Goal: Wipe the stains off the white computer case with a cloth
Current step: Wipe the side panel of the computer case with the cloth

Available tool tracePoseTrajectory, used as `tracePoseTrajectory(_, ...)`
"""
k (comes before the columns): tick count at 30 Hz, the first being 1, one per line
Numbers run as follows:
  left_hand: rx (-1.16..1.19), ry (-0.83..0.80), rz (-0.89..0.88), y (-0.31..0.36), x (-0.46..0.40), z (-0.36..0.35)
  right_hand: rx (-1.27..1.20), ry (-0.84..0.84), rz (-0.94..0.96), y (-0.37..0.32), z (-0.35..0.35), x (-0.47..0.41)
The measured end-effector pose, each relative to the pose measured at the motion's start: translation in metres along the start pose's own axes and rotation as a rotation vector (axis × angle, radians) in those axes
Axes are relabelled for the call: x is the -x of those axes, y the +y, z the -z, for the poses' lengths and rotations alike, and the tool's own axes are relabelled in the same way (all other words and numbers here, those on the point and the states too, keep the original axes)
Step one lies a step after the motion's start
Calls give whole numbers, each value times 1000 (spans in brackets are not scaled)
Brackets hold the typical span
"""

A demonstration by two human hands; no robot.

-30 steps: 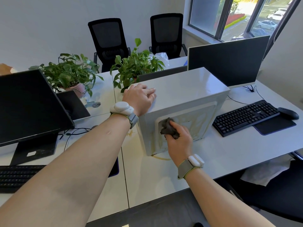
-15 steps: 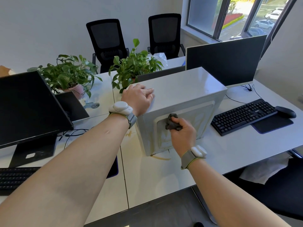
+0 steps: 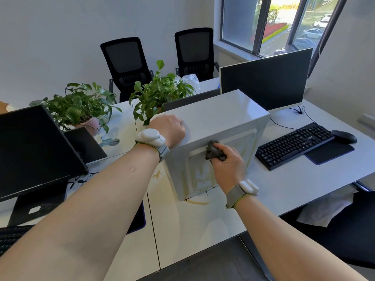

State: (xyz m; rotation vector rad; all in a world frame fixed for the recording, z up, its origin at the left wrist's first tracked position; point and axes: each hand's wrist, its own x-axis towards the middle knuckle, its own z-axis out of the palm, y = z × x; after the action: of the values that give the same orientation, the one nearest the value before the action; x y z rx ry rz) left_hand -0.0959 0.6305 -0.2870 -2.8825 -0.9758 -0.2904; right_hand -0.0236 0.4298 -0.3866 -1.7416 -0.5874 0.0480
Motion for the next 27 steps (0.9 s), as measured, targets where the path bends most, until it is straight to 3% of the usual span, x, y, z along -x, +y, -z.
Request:
tracePoseTrajectory(12,-77,7,86,28,-3,-9,64,-40,-58,14,-2,-8)
tracePoseTrajectory(18,75,158,-43,27,-2,-17,16,-101,-314,32,10,-4)
tracePoseTrajectory(24,231,109,-55,21,-3,-19,-130,45,-102,8,11,-11)
tracePoseTrajectory(27,267,124,-53,21,0,-18,-87,4,-276,15,10,-16)
